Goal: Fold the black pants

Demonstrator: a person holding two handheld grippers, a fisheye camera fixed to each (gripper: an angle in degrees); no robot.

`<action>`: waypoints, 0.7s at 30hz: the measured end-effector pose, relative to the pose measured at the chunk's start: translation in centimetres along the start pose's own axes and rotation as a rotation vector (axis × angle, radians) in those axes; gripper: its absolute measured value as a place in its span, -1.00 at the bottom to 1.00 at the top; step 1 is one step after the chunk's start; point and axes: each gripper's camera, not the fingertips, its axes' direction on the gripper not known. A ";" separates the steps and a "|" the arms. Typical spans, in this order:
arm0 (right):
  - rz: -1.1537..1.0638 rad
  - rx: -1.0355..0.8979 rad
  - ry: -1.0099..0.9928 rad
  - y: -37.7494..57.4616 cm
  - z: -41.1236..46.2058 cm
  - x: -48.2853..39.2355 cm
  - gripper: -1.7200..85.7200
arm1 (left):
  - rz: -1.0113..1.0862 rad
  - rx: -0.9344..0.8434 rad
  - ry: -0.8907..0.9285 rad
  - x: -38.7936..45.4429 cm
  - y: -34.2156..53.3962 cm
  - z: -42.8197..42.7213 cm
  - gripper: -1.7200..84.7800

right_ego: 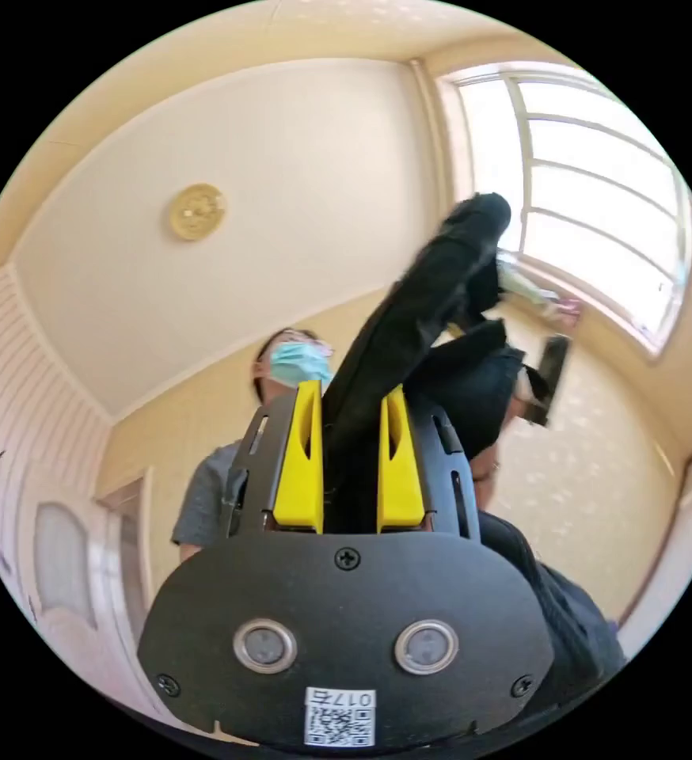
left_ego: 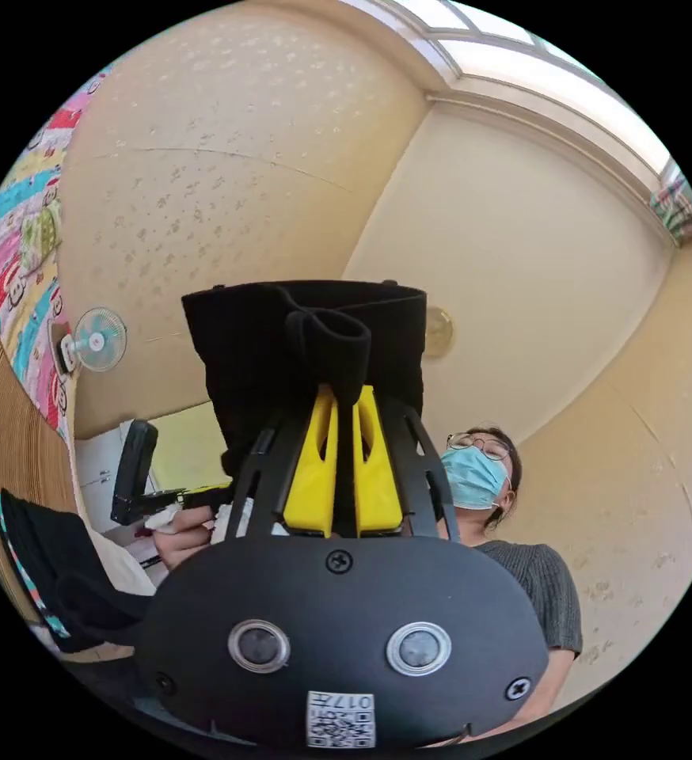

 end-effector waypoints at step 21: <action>-0.494 0.142 1.675 6.0 29.5 3.1 -0.84 | 0.343 -0.364 -0.383 13.6 4.6 14.7 -0.94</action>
